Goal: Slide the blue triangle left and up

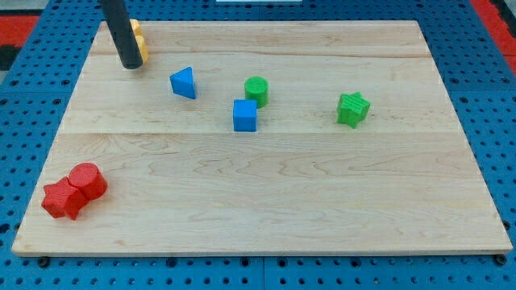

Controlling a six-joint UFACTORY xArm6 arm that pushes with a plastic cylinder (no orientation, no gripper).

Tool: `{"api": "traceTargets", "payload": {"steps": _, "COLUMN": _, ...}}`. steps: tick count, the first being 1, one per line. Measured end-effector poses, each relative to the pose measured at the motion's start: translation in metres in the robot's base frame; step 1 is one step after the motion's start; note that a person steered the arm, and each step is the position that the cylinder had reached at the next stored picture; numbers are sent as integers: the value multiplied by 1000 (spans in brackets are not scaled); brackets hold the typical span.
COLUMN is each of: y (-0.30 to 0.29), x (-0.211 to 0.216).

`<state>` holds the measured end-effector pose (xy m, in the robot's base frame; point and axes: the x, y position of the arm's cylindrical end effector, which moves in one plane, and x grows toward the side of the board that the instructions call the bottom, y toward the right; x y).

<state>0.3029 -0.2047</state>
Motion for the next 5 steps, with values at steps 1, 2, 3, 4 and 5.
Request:
{"api": "traceTargets", "payload": {"steps": 1, "y": -5, "x": -6}}
{"api": "traceTargets", "payload": {"steps": 2, "y": -10, "x": -22}}
{"api": "traceTargets", "payload": {"steps": 3, "y": -10, "x": -23}}
{"api": "traceTargets", "payload": {"steps": 4, "y": -8, "x": -18}}
{"api": "traceTargets", "payload": {"steps": 5, "y": -7, "x": 19}}
